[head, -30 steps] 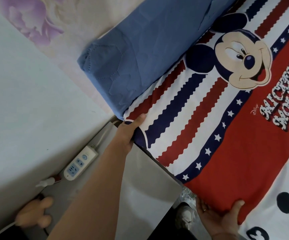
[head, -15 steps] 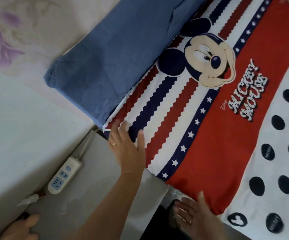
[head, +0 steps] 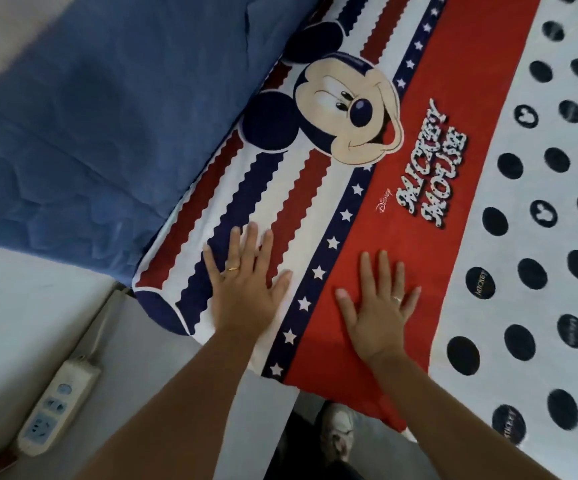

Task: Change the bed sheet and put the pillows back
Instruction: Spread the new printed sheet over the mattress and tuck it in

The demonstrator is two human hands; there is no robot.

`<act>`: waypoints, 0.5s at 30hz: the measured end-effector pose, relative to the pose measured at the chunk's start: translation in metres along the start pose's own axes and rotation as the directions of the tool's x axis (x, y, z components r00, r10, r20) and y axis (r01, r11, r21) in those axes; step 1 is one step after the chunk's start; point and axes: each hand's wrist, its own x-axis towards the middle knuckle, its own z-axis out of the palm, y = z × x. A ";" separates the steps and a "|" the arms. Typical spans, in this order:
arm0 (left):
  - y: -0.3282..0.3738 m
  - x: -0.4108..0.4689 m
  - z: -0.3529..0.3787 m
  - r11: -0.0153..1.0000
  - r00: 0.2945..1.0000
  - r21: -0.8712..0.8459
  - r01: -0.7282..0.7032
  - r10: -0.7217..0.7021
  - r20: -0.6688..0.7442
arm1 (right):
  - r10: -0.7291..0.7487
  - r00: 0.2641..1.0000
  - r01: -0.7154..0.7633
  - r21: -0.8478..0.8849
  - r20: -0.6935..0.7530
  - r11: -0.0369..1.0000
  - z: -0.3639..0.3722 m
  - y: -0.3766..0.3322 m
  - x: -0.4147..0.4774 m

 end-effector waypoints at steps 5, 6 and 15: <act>0.000 0.002 0.009 1.000 1.000 0.016 0.014 -0.014 0.006 | -0.107 0.994 0.106 -0.145 0.002 0.984 0.026 -0.016 -0.005; 0.000 0.002 0.012 1.000 1.000 0.020 0.016 -0.016 0.003 | -0.104 0.994 0.101 -0.168 -0.010 0.981 0.030 -0.014 -0.004; 0.004 0.007 0.011 0.999 0.996 0.030 0.036 -0.039 0.080 | -0.082 0.987 0.111 -0.220 0.139 0.969 0.034 -0.017 0.006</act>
